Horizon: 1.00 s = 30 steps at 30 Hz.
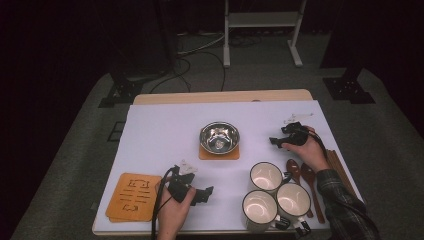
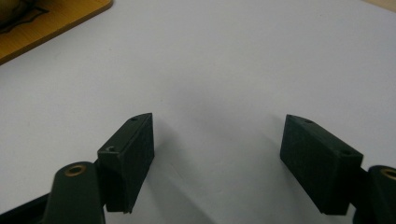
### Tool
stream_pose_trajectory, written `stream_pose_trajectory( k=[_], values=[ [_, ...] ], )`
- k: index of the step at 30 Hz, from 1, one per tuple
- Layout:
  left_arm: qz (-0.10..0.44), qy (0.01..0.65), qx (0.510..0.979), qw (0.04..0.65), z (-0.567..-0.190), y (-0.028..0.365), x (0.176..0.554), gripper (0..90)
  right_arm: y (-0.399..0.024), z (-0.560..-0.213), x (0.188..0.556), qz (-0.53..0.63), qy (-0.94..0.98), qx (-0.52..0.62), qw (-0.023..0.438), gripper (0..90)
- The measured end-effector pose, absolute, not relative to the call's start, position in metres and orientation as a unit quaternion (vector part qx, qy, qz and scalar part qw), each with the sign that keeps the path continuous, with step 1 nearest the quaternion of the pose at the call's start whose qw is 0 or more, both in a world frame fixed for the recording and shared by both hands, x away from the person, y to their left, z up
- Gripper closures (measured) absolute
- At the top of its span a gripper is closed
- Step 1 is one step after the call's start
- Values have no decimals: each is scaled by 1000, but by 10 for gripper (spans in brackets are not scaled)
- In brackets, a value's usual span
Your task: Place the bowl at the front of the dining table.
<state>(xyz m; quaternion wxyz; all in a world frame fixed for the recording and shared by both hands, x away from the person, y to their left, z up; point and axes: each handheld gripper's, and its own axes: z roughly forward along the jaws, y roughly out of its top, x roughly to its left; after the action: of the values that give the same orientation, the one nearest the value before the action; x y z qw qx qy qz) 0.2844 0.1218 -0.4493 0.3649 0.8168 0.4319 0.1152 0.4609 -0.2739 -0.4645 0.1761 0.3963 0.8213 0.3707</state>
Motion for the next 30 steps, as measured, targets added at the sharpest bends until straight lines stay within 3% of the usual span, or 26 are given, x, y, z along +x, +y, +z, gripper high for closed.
stream_pose_trajectory(
  k=[30],
  values=[
    [150,335,859,357,-465,115,263,0,-275,-464,462,371,822,397,171,237]
  ],
)
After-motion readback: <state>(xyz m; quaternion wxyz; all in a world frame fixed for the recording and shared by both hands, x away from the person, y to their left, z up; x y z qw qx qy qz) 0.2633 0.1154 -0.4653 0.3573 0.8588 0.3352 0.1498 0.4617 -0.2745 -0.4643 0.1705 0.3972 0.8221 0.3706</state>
